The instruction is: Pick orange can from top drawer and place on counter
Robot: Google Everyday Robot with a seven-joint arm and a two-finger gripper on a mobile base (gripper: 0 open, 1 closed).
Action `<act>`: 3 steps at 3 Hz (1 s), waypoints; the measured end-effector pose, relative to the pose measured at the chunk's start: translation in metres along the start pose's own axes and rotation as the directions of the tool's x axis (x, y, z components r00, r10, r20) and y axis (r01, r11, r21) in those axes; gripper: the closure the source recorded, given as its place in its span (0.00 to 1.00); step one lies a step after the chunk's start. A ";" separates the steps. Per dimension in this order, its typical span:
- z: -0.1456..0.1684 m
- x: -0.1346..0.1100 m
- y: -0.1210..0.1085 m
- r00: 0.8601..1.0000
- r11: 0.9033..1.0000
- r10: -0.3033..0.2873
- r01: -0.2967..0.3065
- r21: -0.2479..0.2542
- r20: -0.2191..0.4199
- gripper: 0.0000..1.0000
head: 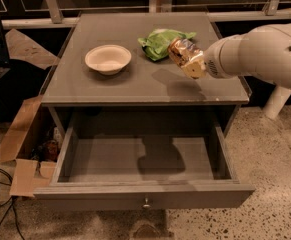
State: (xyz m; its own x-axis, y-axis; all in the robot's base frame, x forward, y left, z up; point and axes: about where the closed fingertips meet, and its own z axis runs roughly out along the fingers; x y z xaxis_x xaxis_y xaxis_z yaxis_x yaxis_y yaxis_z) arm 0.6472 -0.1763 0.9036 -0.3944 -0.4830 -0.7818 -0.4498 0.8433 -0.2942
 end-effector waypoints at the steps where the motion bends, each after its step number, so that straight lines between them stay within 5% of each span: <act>1: 0.000 0.000 0.000 1.000 1.000 0.000 0.000 0.000 0.000 0.27; 2: 0.000 0.000 0.000 1.000 1.000 0.000 0.000 0.000 0.000 0.04; 3: 0.000 0.000 0.000 1.000 1.000 0.000 0.000 0.000 0.000 0.00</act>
Offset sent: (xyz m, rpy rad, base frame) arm 0.0000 0.0000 0.0000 0.0000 0.0000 0.0000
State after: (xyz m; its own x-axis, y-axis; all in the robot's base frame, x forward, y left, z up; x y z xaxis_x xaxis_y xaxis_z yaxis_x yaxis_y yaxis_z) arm 0.6471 -0.1763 0.9037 -0.3942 -0.4831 -0.7818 -0.4498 0.8433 -0.2942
